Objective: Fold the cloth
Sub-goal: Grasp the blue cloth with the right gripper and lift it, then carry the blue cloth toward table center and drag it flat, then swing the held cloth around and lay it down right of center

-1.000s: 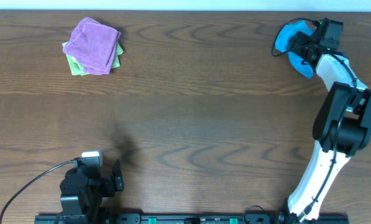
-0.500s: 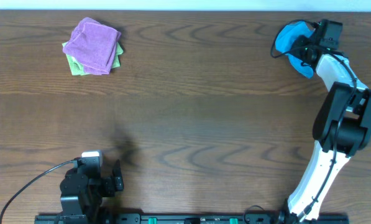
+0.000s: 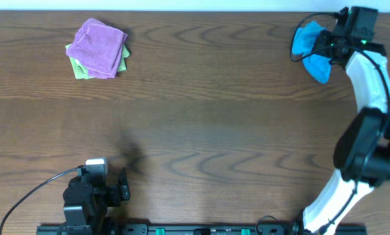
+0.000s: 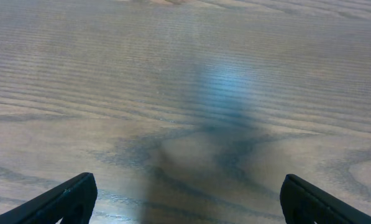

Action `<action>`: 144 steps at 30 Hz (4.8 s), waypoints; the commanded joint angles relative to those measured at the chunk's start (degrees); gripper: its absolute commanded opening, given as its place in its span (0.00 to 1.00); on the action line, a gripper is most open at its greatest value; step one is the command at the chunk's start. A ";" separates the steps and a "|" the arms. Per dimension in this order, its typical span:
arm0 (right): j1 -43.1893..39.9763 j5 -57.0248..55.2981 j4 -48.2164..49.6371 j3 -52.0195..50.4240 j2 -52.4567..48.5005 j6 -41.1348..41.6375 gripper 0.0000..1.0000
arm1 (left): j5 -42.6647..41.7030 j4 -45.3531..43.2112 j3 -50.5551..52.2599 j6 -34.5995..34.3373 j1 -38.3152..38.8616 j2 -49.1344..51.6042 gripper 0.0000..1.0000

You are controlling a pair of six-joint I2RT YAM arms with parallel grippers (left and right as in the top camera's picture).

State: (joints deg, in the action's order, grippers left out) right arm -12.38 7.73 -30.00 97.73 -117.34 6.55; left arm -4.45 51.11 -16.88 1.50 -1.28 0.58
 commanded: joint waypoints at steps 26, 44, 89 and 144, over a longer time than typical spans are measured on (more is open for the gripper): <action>31.80 -0.83 -51.10 0.83 39.69 -9.75 0.02 | 0.83 3.19 0.79 0.22 0.22 -0.37 0.95; 39.45 -0.85 -52.46 -2.43 42.99 -7.13 0.01 | 0.83 3.19 0.79 0.22 0.24 -0.37 0.95; 45.75 0.59 -16.98 -21.35 15.89 -16.92 0.91 | 6.80 3.21 0.79 0.24 0.22 -0.37 0.96; 51.32 -1.70 -9.27 -11.52 0.11 -10.93 0.01 | -19.56 -13.81 -16.13 -7.48 0.22 39.91 0.96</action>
State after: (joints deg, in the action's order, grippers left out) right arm 37.58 5.58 -38.81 81.67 -116.66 -4.95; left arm -23.64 37.43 -31.57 -7.20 -1.28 40.45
